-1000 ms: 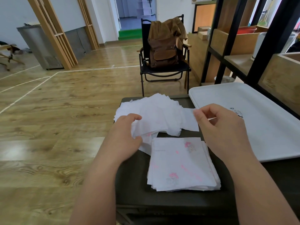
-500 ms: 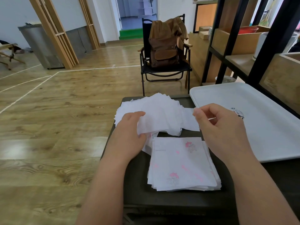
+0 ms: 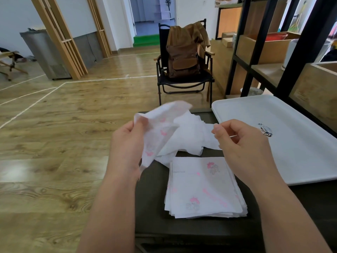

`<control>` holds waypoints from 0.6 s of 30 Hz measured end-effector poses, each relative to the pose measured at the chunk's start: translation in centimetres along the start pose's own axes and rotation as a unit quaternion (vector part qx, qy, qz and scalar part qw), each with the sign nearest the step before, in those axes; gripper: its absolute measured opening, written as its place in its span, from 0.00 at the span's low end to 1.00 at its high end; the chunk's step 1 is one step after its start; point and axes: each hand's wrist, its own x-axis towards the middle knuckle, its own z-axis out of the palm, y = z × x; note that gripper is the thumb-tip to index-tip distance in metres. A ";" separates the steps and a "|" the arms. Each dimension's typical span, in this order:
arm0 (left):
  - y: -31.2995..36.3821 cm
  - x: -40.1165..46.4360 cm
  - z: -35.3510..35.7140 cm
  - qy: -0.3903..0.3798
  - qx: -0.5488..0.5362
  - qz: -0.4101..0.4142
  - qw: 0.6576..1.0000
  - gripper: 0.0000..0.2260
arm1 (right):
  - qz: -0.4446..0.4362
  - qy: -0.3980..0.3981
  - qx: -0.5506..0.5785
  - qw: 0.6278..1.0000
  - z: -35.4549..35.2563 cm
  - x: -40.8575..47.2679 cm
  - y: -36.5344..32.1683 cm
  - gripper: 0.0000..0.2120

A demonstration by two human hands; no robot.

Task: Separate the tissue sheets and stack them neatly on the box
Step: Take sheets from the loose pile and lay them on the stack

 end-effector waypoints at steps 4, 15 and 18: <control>1.2 -0.5 -0.7 -0.079 -0.121 -0.117 0.983 0.10 | 0.015 -0.039 0.082 0.996 0.3 -0.2 -0.8 0.05; 2.7 -2.4 0.4 -0.159 -0.048 -0.046 0.985 0.15 | -0.006 -0.112 0.226 0.968 0.9 -0.9 -2.7 0.19; 3.0 -2.7 0.6 -0.134 -0.028 -0.019 0.990 0.18 | -0.027 -0.094 0.224 0.970 0.7 -0.9 -2.7 0.18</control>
